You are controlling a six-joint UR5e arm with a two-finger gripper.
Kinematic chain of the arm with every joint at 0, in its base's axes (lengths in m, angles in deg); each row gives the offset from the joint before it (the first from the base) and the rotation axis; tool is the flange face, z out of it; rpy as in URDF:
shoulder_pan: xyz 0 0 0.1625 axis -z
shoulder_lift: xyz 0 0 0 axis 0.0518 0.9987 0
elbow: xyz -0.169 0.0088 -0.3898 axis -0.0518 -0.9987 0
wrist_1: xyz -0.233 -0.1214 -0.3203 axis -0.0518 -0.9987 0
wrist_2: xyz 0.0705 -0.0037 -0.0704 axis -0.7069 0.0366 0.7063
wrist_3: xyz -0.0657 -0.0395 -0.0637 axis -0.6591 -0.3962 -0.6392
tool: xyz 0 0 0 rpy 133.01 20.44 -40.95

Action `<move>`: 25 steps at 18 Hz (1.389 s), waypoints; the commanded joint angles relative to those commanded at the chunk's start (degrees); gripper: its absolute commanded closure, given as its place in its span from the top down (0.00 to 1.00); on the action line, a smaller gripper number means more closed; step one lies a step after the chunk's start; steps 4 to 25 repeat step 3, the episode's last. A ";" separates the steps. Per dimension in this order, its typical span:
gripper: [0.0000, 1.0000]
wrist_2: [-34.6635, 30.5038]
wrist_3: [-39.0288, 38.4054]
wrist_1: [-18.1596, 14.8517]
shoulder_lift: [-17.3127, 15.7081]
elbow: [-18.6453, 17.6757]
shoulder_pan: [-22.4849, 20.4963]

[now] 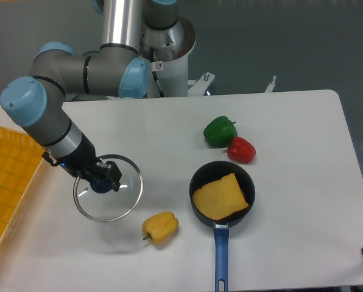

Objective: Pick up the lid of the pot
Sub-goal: 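Lift the glass lid up by its knob off the table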

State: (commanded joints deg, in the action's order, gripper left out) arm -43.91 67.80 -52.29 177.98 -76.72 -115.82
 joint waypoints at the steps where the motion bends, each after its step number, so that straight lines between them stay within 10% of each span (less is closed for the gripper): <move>1: 0.30 0.00 0.00 0.00 0.00 0.00 0.00; 25: 0.30 0.00 0.00 0.00 -0.09 -0.26 0.00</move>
